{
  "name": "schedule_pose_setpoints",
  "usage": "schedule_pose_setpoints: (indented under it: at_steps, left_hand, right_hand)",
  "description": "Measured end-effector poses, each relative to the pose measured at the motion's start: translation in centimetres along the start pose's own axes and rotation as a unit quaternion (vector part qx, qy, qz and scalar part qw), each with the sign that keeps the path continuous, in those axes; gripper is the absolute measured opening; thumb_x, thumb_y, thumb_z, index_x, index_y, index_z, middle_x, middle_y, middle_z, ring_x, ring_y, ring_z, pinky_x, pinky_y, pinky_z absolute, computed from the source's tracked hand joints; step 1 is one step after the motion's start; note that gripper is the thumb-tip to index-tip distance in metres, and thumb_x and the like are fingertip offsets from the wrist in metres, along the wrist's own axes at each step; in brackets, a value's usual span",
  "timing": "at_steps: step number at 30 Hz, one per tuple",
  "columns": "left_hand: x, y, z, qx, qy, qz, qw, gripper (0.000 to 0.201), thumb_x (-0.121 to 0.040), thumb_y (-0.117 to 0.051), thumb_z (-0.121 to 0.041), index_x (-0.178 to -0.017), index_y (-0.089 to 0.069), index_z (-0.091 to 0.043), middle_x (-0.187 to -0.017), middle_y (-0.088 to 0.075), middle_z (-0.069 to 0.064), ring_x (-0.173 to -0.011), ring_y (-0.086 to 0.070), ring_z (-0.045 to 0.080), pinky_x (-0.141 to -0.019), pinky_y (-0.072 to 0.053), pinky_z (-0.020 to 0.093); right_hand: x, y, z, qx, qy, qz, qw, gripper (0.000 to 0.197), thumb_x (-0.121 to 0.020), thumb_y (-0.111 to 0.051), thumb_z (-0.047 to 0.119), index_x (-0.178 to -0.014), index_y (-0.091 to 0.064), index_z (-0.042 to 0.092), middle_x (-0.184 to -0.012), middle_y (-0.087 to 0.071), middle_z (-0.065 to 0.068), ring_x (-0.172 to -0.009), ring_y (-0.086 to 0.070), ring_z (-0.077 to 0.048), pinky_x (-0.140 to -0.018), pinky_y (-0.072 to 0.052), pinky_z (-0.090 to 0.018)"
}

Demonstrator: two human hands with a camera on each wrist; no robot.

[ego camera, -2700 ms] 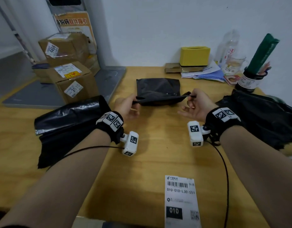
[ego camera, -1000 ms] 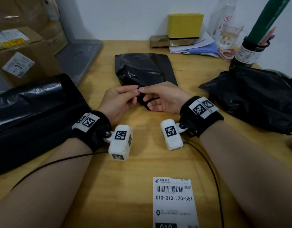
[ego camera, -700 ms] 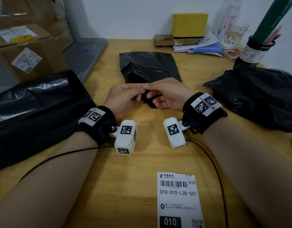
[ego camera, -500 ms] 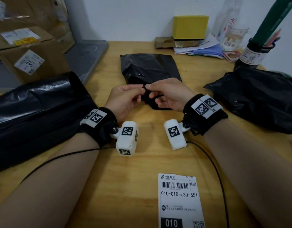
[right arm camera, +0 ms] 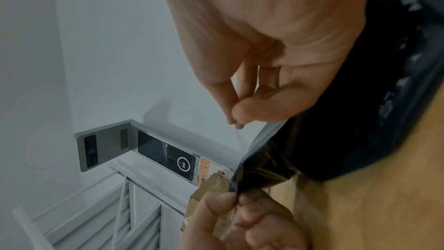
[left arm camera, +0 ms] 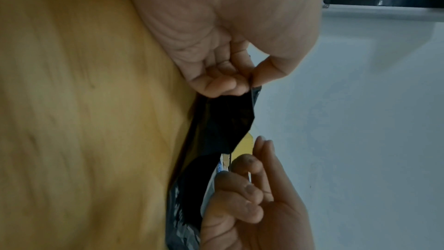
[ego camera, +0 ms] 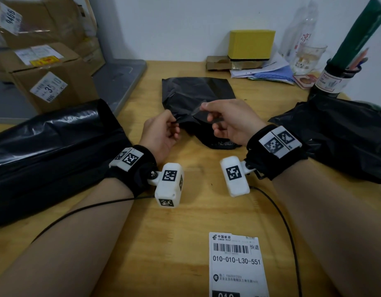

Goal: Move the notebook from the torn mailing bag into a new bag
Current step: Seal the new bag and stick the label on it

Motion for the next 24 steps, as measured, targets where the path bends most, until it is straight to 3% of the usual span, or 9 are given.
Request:
schedule_pose_setpoints:
  at_steps: [5,7,11,13,15,17,18,20,24]
  left_hand:
    - [0.0,0.4,0.0,0.034,0.002,-0.03,0.999,0.016,-0.083,-0.045,-0.003,-0.07,-0.042,-0.013,-0.063,-0.042,0.003,-0.046,-0.039,0.011,-0.041,-0.031,0.022]
    - [0.0,0.6,-0.1,0.042,0.002,-0.038,0.998,0.016,-0.083,-0.044,-0.004,-0.069,-0.041,-0.013,-0.063,-0.042,0.003,-0.045,-0.038,0.012,-0.041,-0.03,0.022]
    - [0.2,0.8,0.0,0.054,-0.002,-0.049,0.997,0.018,-0.083,-0.043,-0.003,-0.068,-0.04,-0.012,-0.06,-0.043,0.002,-0.044,-0.039,0.012,-0.041,-0.029,0.022]
    - [0.2,1.0,0.1,0.051,-0.007,-0.054,0.997,0.017,-0.083,-0.044,-0.004,-0.069,-0.042,-0.012,-0.059,-0.044,0.002,-0.045,-0.039,0.011,-0.041,-0.029,0.022]
    - [0.5,1.4,0.2,0.046,-0.005,-0.055,0.997,0.014,-0.083,-0.044,-0.004,-0.071,-0.043,-0.011,-0.061,-0.043,0.002,-0.044,-0.038,0.01,-0.04,-0.029,0.02]
    - [0.9,1.6,0.1,0.036,-0.004,-0.059,0.998,0.013,-0.083,-0.044,-0.004,-0.073,-0.043,-0.012,-0.061,-0.041,0.001,-0.044,-0.038,0.01,-0.039,-0.029,0.02]
    - [1.0,1.9,0.1,0.028,-0.006,-0.064,0.998,0.014,-0.083,-0.043,-0.003,-0.073,-0.042,-0.013,-0.061,-0.041,0.001,-0.044,-0.037,0.01,-0.039,-0.029,0.02]
    - [1.4,2.2,0.0,0.015,-0.011,-0.072,0.997,0.014,-0.083,-0.041,-0.003,-0.074,-0.041,-0.014,-0.062,-0.039,0.0,-0.044,-0.036,0.009,-0.039,-0.029,0.019]
    - [2.2,2.2,-0.1,0.008,-0.001,-0.089,0.996,0.019,-0.086,-0.038,-0.002,-0.076,-0.046,-0.016,-0.058,-0.033,-0.003,-0.044,-0.03,0.008,-0.038,-0.026,0.017]
  right_hand:
    - [0.4,0.2,0.9,-0.118,0.02,0.007,0.993,0.013,-0.099,-0.063,0.019,-0.103,-0.068,0.008,-0.11,-0.074,-0.006,-0.063,-0.053,-0.014,-0.058,-0.056,-0.028]
    - [0.5,0.6,1.5,-0.153,0.041,0.001,0.987,0.009,-0.1,-0.059,0.019,-0.099,-0.063,0.011,-0.115,-0.076,-0.007,-0.073,-0.056,-0.017,-0.066,-0.057,-0.03]
    - [0.6,1.4,3.0,-0.2,0.068,0.0,0.977,0.021,-0.102,-0.05,0.017,-0.083,-0.056,0.015,-0.102,-0.079,-0.006,-0.102,-0.071,-0.029,-0.09,-0.056,-0.036]
    - [0.9,1.6,3.8,-0.227,0.083,-0.011,0.97,0.022,-0.104,-0.046,0.015,-0.084,-0.053,0.013,-0.079,-0.075,-0.006,-0.086,-0.074,-0.03,-0.096,-0.056,-0.044]
    - [1.4,1.7,4.3,-0.207,0.104,-0.036,0.972,0.016,-0.105,-0.044,0.013,-0.092,-0.052,0.011,-0.059,-0.055,-0.004,-0.053,-0.059,-0.024,-0.087,-0.061,-0.047]
    - [2.2,2.0,4.8,-0.097,0.128,-0.076,0.984,0.013,-0.105,-0.044,0.014,-0.096,-0.052,0.011,-0.055,-0.042,-0.001,-0.043,-0.038,-0.017,-0.061,-0.059,-0.038]
    - [2.7,2.2,5.0,-0.025,0.137,-0.094,0.986,0.012,-0.104,-0.044,0.016,-0.097,-0.053,0.012,-0.055,-0.042,0.0,-0.043,-0.034,-0.015,-0.049,-0.048,-0.032]
    - [3.6,2.5,5.1,0.101,0.136,-0.12,0.978,0.012,-0.101,-0.046,0.017,-0.095,-0.055,0.014,-0.059,-0.051,-0.001,-0.042,-0.034,-0.014,-0.044,-0.029,-0.024]
    - [5.0,3.6,4.8,0.258,0.072,-0.134,0.954,0.02,-0.097,-0.042,0.022,-0.103,-0.059,0.014,-0.085,-0.075,-0.004,-0.056,-0.044,-0.016,-0.044,-0.03,-0.023]
Point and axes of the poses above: each hand's wrist, its own x-axis away from the middle knuckle, its own y-axis out of the back of the hand, z = x × y, the point moved 2 cm from there along -x, towards the middle knuckle
